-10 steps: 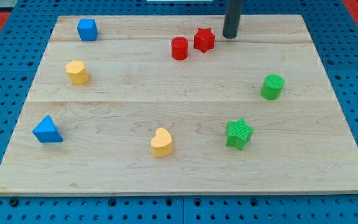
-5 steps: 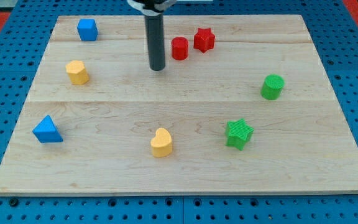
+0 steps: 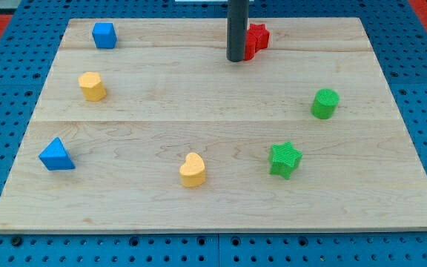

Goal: Place the yellow hexagon parallel to the yellow heart

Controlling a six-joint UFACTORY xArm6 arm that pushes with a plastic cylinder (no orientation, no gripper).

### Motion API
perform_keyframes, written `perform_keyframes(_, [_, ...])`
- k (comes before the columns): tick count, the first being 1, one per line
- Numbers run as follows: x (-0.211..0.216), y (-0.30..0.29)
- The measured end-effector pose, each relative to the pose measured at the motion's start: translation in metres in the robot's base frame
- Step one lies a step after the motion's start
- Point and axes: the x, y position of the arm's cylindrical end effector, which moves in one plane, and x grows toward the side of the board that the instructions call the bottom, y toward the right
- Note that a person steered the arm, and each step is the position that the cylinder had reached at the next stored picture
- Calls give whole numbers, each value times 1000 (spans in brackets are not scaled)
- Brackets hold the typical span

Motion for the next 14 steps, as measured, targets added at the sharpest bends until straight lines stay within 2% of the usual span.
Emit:
perform_keyframes(1, [48,-38])
perform_keyframes(3, [33,-224])
perform_keyframes(4, [50,-266])
perform_keyframes(5, [91,-254])
perform_keyframes(6, [98,-194])
perform_keyframes(7, [93,-182])
perform_keyframes(9, [172,-151])
perform_keyframes(10, [129,-131])
perform_keyframes(11, [144,-80])
perform_keyframes(12, [183,-119])
perform_keyframes(13, [159,-116])
perform_keyframes(14, [148,-171])
